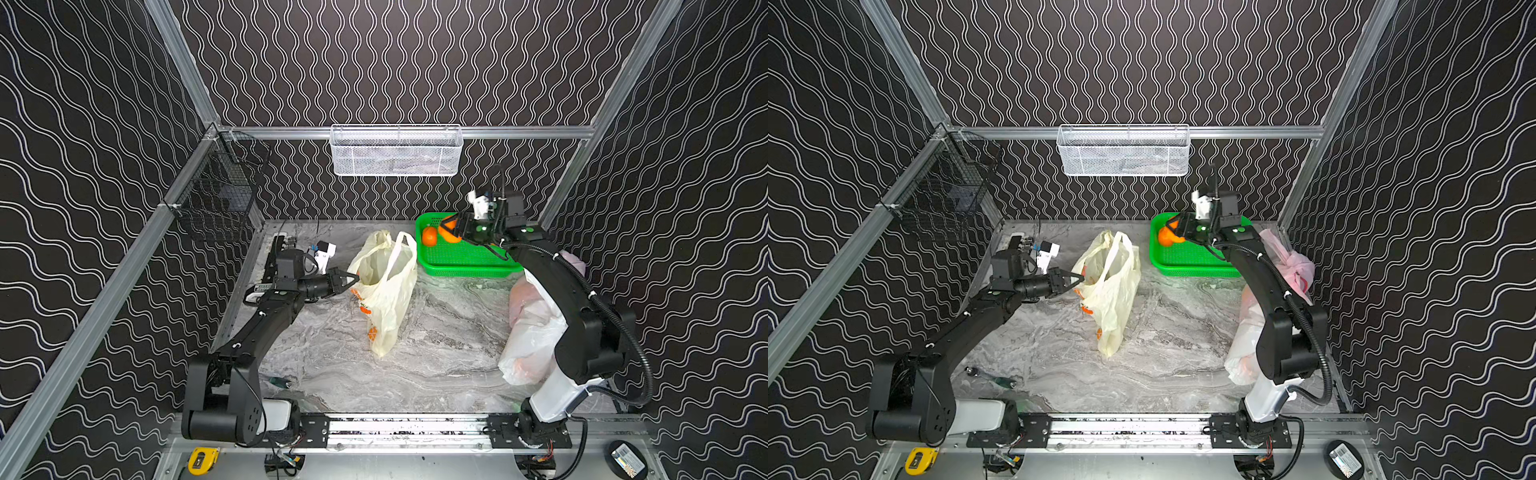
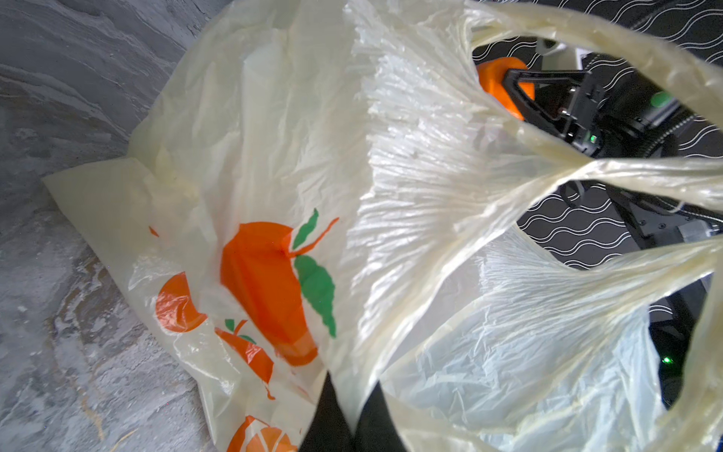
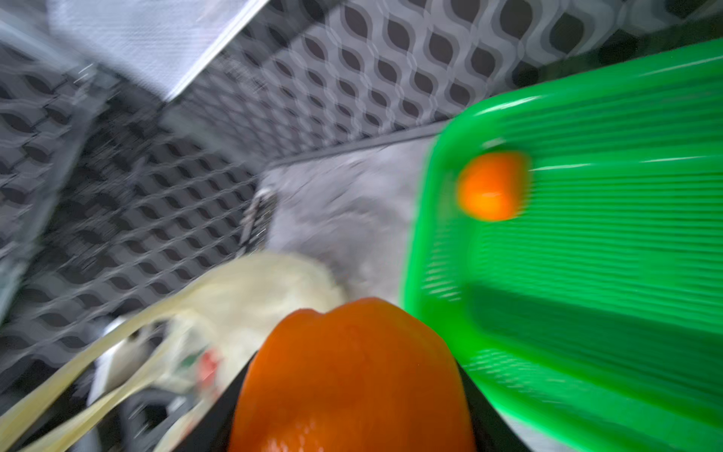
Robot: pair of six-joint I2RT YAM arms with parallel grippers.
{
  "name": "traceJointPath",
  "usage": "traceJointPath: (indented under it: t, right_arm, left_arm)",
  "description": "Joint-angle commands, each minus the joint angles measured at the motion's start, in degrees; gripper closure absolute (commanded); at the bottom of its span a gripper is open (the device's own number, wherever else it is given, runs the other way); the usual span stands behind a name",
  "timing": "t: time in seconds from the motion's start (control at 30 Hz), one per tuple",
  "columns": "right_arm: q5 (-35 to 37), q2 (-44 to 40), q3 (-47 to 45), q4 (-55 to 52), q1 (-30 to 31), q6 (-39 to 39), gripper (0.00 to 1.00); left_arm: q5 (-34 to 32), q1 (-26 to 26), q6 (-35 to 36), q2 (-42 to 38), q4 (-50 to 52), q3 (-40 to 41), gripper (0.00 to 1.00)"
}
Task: Place the oranges into plastic bags & tie knots
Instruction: Place the orange in the plastic bag.
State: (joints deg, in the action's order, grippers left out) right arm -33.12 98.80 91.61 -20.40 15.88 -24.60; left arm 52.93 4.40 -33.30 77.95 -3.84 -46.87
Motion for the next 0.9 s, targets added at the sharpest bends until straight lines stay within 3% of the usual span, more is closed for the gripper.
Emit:
traceJointPath:
  t: [0.0,0.2,0.43,0.57,0.7,0.8,0.87]
  right_arm:
    - [-11.82,1.19,3.38,0.28,4.26,0.42,0.61]
    - [-11.96,3.48,7.24,-2.44,12.39,2.92,0.62]
    - [-9.39,4.17,3.08,-2.05,16.72,2.61,0.61]
    - [-6.44,6.49,5.18,-5.1,19.09,4.25,0.57]
    - [0.6,7.46,8.69,-10.14,20.34,5.12,0.19]
    - [4.85,5.09,7.0,-9.68,20.42,3.9,0.06]
    - [7.09,2.55,4.83,-8.21,20.42,3.34,0.03]
  left_arm:
    - [1.55,-0.01,-1.22,0.53,-3.05,-0.45,1.0]
    - [1.28,-0.01,-1.05,0.69,-3.03,-0.5,1.0]
    - [1.26,-0.01,-4.15,0.65,-6.07,0.4,1.0]
    - [1.28,-0.01,-3.83,0.62,-5.42,0.21,1.0]
    - [1.16,-0.1,-3.29,0.41,-4.08,-0.1,1.0]
    - [0.9,-0.1,-2.31,0.6,-2.12,-1.07,1.0]
    - [1.12,-0.1,-2.68,0.62,-2.32,-1.38,1.0]
